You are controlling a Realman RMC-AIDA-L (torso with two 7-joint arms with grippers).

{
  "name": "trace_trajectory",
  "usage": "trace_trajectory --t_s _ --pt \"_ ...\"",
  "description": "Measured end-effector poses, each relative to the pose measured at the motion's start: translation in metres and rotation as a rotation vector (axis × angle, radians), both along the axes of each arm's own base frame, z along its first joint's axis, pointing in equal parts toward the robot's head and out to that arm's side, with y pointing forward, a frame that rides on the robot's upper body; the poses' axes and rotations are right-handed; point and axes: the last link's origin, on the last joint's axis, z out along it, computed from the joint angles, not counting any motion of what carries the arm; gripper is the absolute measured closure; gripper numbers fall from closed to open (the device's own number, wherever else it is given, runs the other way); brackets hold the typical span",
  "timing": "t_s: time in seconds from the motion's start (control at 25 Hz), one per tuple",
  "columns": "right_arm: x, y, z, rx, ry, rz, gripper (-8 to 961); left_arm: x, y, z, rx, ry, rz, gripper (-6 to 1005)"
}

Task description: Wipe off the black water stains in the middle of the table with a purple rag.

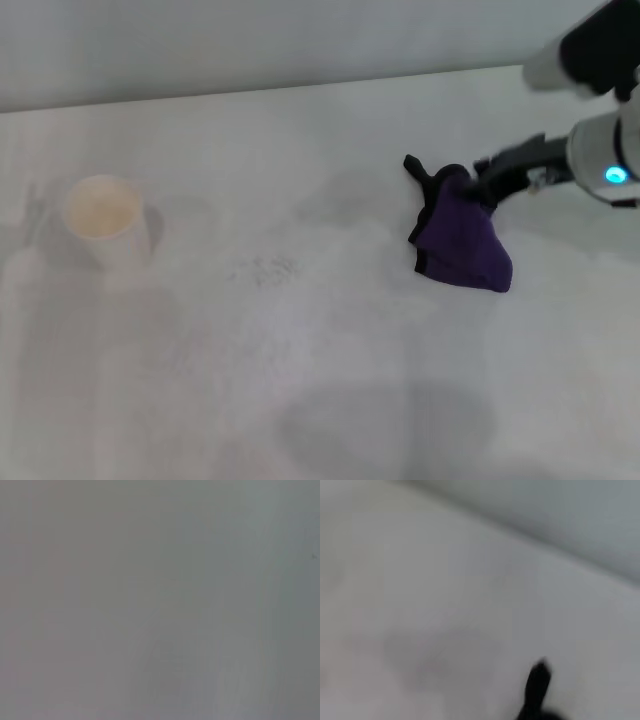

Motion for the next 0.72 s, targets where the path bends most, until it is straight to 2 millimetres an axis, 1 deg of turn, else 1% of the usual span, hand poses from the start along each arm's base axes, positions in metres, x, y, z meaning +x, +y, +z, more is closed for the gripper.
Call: trace_trajectory --t_s 0.08,0.2,0.32,0.4,0.52,0.6,0.64,0.72 --pt "-0.006 0.003 0.006 0.033 0.076 0.027 700 -0.001 -0.001 0.001 0.004 0.001 -0.001 114" --pt "-0.018 0.007 0.017 0.083 0.205 0.088 554 0.0 -0.002 0.002 0.01 0.001 -0.006 113" --pt "-0.033 0.009 0.035 0.126 0.357 0.175 422 0.0 -0.002 0.002 0.012 0.001 -0.008 113" --pt "-0.035 0.008 0.048 0.172 0.457 0.223 353 0.0 -0.003 0.003 0.016 0.001 -0.013 113" --pt "-0.022 0.007 0.063 0.32 0.642 0.274 250 0.001 -0.003 0.004 0.023 0.0 -0.02 113" --pt "-0.003 0.0 0.067 0.46 0.755 0.307 184 0.003 -0.002 0.004 0.028 0.0 -0.028 113" --pt "0.008 -0.005 0.069 0.556 0.788 0.332 151 0.003 -0.002 0.005 0.03 0.0 -0.031 114" --pt "0.035 -0.016 0.072 0.772 0.722 0.387 85 0.004 -0.002 0.004 0.031 -0.003 -0.035 114"
